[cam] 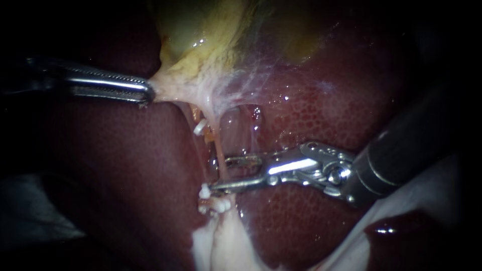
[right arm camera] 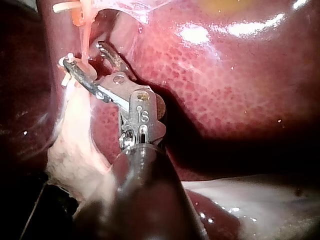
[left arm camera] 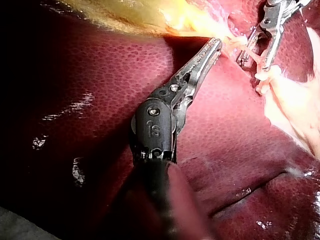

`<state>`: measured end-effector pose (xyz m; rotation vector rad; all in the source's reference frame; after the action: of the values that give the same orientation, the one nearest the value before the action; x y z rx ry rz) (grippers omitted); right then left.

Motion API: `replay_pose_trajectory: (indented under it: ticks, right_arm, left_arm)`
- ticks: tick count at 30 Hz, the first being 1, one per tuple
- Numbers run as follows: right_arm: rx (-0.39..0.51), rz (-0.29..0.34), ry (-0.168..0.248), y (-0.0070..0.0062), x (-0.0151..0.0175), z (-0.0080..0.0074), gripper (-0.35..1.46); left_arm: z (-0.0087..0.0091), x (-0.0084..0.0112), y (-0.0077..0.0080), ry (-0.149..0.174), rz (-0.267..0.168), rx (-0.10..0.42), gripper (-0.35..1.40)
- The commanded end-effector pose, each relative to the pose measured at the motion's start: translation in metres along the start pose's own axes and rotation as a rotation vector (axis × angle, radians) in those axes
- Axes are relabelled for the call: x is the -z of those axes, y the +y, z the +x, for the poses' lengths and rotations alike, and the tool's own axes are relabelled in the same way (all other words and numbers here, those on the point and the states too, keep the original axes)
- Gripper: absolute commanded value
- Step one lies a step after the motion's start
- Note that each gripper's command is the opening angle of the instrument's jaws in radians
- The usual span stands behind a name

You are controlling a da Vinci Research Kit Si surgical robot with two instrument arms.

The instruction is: Going back first clip right tube

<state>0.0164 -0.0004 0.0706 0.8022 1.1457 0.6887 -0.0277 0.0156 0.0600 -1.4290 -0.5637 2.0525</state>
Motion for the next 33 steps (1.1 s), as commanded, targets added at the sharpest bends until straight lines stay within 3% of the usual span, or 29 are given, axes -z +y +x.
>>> replay_pose_trajectory:
  ticks: [1, 4, 8, 10, 13, 22, 29, 33]
  right_arm:
    - [0.024, 0.002, -0.007, -0.0003, 0.0005, 0.0001, 0.50]
    - [0.209, -0.006, -0.058, -0.0012, 0.0019, 0.0005, 0.50]
    - [0.423, -0.055, -0.220, -0.0032, 0.0051, 0.0018, 0.50]
    - [0.475, -0.099, -0.266, -0.0038, 0.0064, 0.0023, 0.50]
    - [0.534, -0.152, -0.266, -0.0045, 0.0085, 0.0030, 0.50]
    - [0.569, -0.183, -0.240, -0.0059, 0.0135, 0.0064, 0.50]
    - [0.571, -0.171, -0.227, -0.0064, 0.0153, 0.0075, 0.50]
    - [0.564, -0.098, -0.198, -0.0065, 0.0155, 0.0074, 0.50]
  left_arm:
    - [0.0000, 0.0001, 0.0000, 0.000, -0.001, 0.000, -0.35]
    - [0.0000, 0.0003, 0.0000, 0.000, -0.003, 0.000, -0.35]
    - [0.0000, 0.0003, 0.0000, 0.000, -0.003, 0.000, -0.35]
    - [0.0000, 0.0003, 0.0000, 0.000, -0.003, 0.000, -0.35]
    - [0.0000, 0.0003, 0.0000, 0.000, -0.003, 0.000, -0.35]
    - [0.0000, 0.0003, -0.0001, 0.000, 0.000, 0.000, -0.35]
    - [-0.0007, -0.0004, -0.0004, 0.000, 0.004, -0.004, -0.35]
    - [-0.0015, -0.0014, -0.0011, 0.001, 0.008, -0.014, -0.35]
